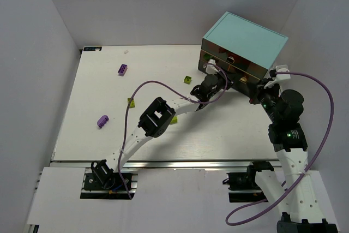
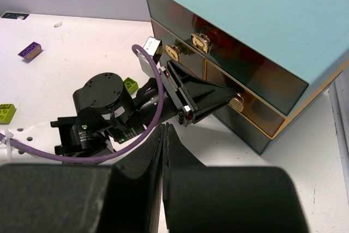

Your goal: Sort the legos into containers by color

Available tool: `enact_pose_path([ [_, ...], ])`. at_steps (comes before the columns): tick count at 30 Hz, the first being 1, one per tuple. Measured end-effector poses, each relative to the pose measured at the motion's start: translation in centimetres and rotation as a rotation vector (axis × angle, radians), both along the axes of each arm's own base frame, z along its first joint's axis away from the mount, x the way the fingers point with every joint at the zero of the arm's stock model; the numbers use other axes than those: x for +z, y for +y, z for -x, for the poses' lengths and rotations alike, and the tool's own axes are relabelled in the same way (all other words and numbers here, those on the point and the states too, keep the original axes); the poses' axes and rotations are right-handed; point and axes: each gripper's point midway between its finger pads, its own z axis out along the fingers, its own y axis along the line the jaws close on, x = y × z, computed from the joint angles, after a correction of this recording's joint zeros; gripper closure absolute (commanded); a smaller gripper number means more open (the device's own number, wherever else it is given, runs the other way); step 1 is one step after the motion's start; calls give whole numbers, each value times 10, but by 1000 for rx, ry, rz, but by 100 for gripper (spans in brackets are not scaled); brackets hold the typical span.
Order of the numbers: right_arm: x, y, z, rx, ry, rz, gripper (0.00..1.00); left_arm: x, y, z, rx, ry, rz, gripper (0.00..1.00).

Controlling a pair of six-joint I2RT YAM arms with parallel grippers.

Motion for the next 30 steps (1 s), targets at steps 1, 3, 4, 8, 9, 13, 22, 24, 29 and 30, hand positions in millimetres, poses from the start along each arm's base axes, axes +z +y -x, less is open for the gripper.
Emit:
enact_pose_path([
  [1, 1, 0, 0, -2, -2, 0, 100, 0, 0, 0, -1, 0, 2, 66],
  [3, 2, 0, 0, -2, -7, 0, 100, -1, 0, 0, -1, -1, 3, 68],
  [4, 2, 0, 0, -3, -7, 0, 100, -2, 1, 1, 0, -3, 7, 69],
  [8, 1, -1, 0, -8, -7, 0, 100, -3, 8, 7, -2, -14, 25, 70],
  [9, 2, -2, 0, -9, -7, 1, 100, -2, 10, 8, -2, -15, 25, 70],
  [13, 2, -3, -1, -17, -7, 2, 100, -1, 21, 21, -9, -13, 8, 70],
  [22, -5, -3, -5, -16, 2, 10, 100, -4, 54, 60, -43, -5, -39, 66],
  [24, -7, -1, -6, -6, 8, 16, 98, -4, 58, 65, -50, -8, -42, 50],
  [29, -11, 15, -2, 125, -10, 92, 37, -12, 65, 60, -40, -20, -70, 24],
  [30, -11, 20, 1, 162, -19, 115, 30, -14, 67, 59, -37, -20, -75, 23],
])
